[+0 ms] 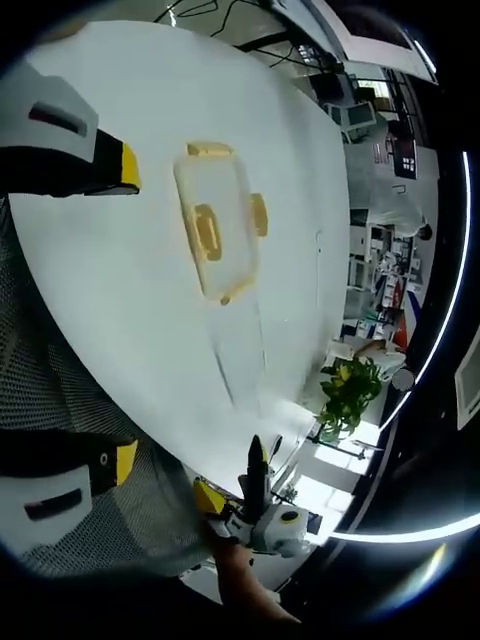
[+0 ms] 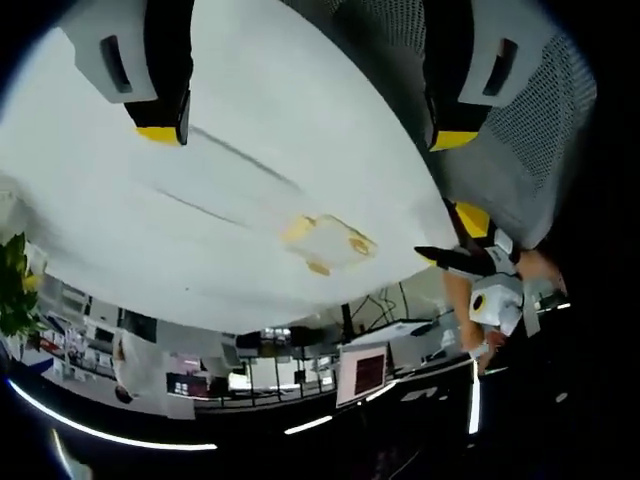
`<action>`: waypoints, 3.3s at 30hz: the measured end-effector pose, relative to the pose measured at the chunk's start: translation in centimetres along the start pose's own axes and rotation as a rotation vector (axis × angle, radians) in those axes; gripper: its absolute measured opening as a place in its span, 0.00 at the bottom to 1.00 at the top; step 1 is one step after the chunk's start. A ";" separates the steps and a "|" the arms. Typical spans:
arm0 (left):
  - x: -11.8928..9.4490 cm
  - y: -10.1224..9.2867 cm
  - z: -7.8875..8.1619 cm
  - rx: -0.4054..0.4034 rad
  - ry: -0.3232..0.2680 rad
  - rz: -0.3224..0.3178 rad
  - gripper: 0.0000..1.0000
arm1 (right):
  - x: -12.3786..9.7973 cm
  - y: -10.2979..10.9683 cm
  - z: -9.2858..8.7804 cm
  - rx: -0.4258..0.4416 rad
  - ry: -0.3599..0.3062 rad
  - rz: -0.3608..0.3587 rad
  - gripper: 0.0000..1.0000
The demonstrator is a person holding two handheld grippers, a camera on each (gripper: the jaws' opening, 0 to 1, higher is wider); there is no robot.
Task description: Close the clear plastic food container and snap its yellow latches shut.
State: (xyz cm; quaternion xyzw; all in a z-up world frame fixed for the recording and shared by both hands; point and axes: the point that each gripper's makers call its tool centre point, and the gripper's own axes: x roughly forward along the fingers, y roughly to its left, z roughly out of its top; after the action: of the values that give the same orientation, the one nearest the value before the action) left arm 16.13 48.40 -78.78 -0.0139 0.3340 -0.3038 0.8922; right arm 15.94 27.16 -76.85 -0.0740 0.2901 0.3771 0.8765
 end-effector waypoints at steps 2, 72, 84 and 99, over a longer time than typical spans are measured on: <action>-0.1 0.0 0.1 0.003 -0.002 0.001 0.96 | 0.1 0.0 0.0 0.010 -0.001 0.003 0.93; -1.6 0.2 4.8 0.055 -0.046 -0.118 0.82 | 1.5 2.2 9.3 0.014 -0.172 0.078 0.75; -1.3 2.7 5.2 0.076 0.001 -0.149 0.78 | 4.4 2.9 10.6 -0.018 -0.157 0.126 0.73; -0.7 5.1 4.7 0.083 0.056 -0.166 0.71 | 7.4 2.6 10.9 -0.076 -0.112 0.153 0.67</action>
State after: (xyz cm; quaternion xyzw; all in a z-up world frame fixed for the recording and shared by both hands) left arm 21.25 52.13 -75.86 0.0041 0.3436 -0.3908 0.8539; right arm 23.10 37.43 -71.84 -0.0635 0.2308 0.4574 0.8565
